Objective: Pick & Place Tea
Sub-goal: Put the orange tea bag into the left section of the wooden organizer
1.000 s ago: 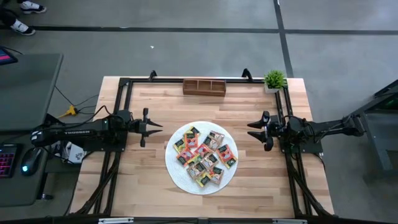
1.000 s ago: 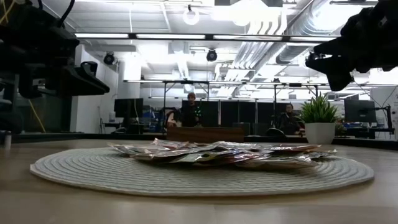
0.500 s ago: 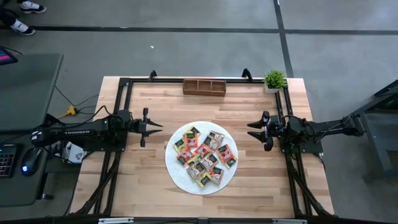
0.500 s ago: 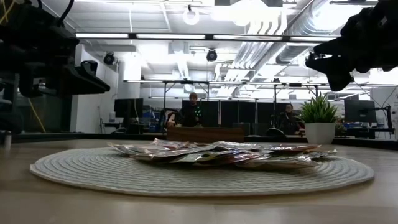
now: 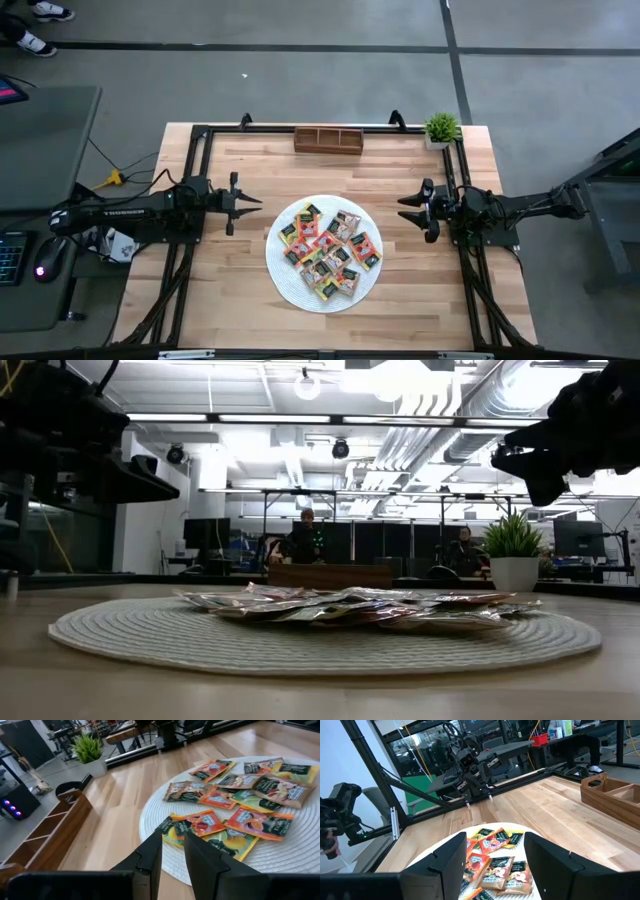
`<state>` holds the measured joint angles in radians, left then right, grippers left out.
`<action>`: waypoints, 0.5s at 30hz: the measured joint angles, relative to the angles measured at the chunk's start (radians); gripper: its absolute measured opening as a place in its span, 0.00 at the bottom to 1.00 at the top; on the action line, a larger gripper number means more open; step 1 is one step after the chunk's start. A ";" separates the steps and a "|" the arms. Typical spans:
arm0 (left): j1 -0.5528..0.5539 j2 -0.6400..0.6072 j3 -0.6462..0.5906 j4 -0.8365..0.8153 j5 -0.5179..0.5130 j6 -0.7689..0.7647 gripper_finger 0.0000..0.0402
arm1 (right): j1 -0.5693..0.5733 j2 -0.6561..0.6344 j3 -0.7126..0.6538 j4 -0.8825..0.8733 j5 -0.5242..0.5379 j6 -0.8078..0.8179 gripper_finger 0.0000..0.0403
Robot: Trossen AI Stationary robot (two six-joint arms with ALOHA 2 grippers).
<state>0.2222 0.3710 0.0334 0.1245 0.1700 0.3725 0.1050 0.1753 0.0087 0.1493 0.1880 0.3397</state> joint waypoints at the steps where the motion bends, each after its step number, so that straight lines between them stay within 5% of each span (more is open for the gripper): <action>1: 0.000 0.000 0.000 0.003 -0.002 0.000 0.20 | 0.000 0.000 0.000 0.000 0.000 0.000 0.48; 15: 0.000 -0.001 0.005 0.189 -0.025 -0.062 0.20 | 0.000 0.000 0.000 0.000 0.000 0.000 0.48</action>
<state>0.2222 0.3702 0.0387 0.3133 0.1451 0.3105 0.1047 0.1754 0.0086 0.1491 0.1883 0.3397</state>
